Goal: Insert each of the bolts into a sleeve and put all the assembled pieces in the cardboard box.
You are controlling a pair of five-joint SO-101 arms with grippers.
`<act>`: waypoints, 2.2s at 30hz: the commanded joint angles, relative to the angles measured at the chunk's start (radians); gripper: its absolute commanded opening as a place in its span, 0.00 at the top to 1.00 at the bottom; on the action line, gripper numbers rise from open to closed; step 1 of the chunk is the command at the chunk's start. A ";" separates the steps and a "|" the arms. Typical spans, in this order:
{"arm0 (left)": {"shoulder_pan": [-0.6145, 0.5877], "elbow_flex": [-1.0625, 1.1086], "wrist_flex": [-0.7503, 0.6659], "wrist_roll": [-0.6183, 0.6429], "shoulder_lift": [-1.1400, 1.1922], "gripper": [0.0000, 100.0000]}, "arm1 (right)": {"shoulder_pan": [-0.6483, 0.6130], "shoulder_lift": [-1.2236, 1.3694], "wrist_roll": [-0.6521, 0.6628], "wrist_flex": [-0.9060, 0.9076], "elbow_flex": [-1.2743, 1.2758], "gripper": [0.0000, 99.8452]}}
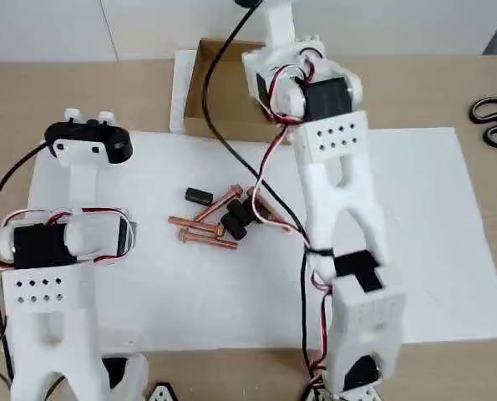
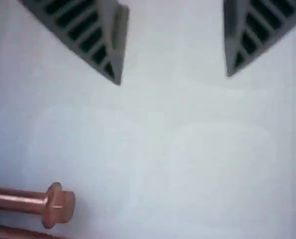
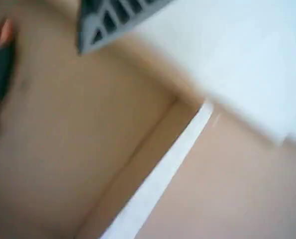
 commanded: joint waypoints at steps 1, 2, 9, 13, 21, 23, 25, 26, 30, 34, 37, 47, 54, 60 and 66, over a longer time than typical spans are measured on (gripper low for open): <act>0.008 -0.004 -0.021 0.003 -0.025 0.87 | -0.027 -0.134 0.006 0.231 -0.058 0.81; 0.008 -0.004 -0.021 0.020 -0.025 0.87 | -0.036 -0.150 0.006 0.292 -0.058 0.81; 0.008 -0.004 -0.020 0.077 -0.025 0.87 | -0.071 -0.168 0.011 0.378 -0.052 0.81; 0.003 0.016 -0.020 0.078 -0.025 0.87 | -0.065 -0.140 0.011 0.369 0.046 0.81; 0.003 0.077 -0.021 0.078 -0.025 0.87 | -0.058 0.016 0.014 0.363 0.276 0.81; 0.006 0.077 -0.021 0.078 -0.025 0.87 | -0.058 0.050 0.017 0.361 0.276 0.81; 0.008 0.077 -0.021 0.078 -0.025 0.87 | -0.061 0.082 0.054 0.361 0.276 0.81; 0.008 0.077 -0.021 0.078 -0.025 0.87 | -0.067 0.097 0.066 0.361 0.276 0.81; 0.008 0.077 -0.023 0.078 -0.020 0.87 | -0.077 0.173 0.075 0.338 0.276 0.81; 0.008 0.097 -0.048 0.078 -0.023 0.87 | -0.102 0.220 0.069 0.314 0.276 0.81; 0.008 0.125 -0.066 0.078 -0.025 0.87 | -0.128 0.229 0.069 0.312 0.276 0.81; 0.008 0.127 -0.071 0.078 -0.025 0.87 | -0.142 0.298 0.069 0.289 0.278 0.81; 0.008 0.128 -0.071 0.078 -0.025 0.87 | -0.142 0.360 0.068 0.237 0.278 0.81; 0.008 0.131 -0.071 0.077 -0.025 0.87 | -0.156 0.386 0.066 0.239 0.278 0.81; 0.008 0.131 -0.071 0.077 -0.025 0.87 | -0.148 0.381 0.068 0.246 0.276 0.81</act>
